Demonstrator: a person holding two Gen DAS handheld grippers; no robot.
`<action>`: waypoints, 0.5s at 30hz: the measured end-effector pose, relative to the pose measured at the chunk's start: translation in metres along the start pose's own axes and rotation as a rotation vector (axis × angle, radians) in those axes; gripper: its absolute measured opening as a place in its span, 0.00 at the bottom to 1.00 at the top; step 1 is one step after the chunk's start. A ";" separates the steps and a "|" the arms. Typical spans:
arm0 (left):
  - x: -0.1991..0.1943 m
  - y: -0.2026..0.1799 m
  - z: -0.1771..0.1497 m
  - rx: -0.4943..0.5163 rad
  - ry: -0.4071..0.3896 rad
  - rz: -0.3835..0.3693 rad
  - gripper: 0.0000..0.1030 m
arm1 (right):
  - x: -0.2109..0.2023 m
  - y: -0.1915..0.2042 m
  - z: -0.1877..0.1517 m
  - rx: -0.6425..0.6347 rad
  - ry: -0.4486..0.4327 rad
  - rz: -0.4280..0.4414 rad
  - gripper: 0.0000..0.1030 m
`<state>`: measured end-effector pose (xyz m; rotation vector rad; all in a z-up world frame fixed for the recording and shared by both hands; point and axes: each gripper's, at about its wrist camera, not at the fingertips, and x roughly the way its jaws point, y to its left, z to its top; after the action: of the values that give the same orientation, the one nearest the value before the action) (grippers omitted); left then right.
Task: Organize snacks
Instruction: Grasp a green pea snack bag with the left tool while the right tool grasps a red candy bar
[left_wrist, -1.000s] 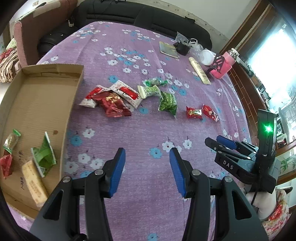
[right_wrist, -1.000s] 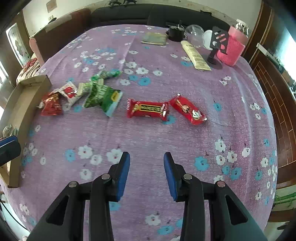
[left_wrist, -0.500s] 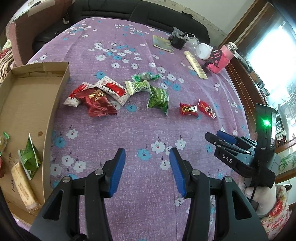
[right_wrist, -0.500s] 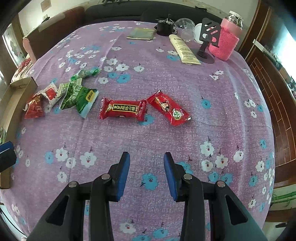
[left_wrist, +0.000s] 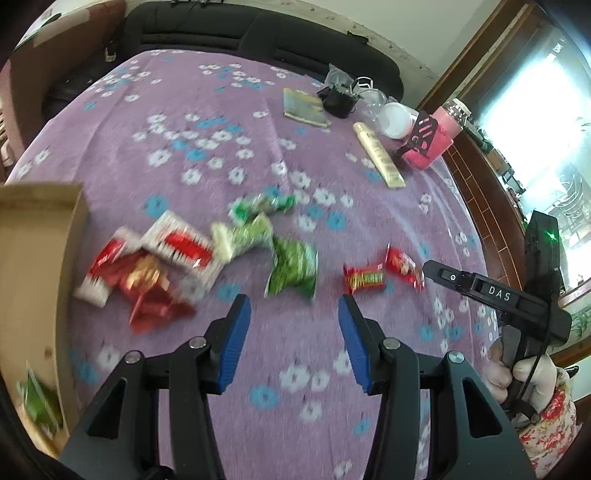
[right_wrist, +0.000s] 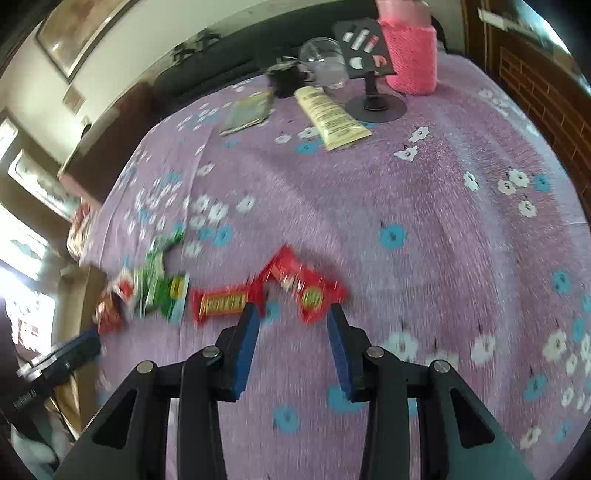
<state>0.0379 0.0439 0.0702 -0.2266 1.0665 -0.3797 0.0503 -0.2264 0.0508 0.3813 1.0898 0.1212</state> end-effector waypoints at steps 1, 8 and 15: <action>0.005 -0.001 0.006 0.013 -0.001 -0.002 0.49 | 0.002 -0.001 0.003 0.019 0.004 0.011 0.37; 0.045 -0.012 0.031 0.143 0.053 -0.009 0.49 | 0.020 0.014 0.017 -0.131 -0.025 -0.064 0.39; 0.074 -0.013 0.032 0.175 0.112 -0.009 0.49 | 0.044 0.015 0.016 -0.221 0.027 -0.088 0.39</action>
<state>0.0955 0.0015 0.0303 -0.0544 1.1361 -0.4953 0.0864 -0.2036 0.0255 0.1340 1.1053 0.1674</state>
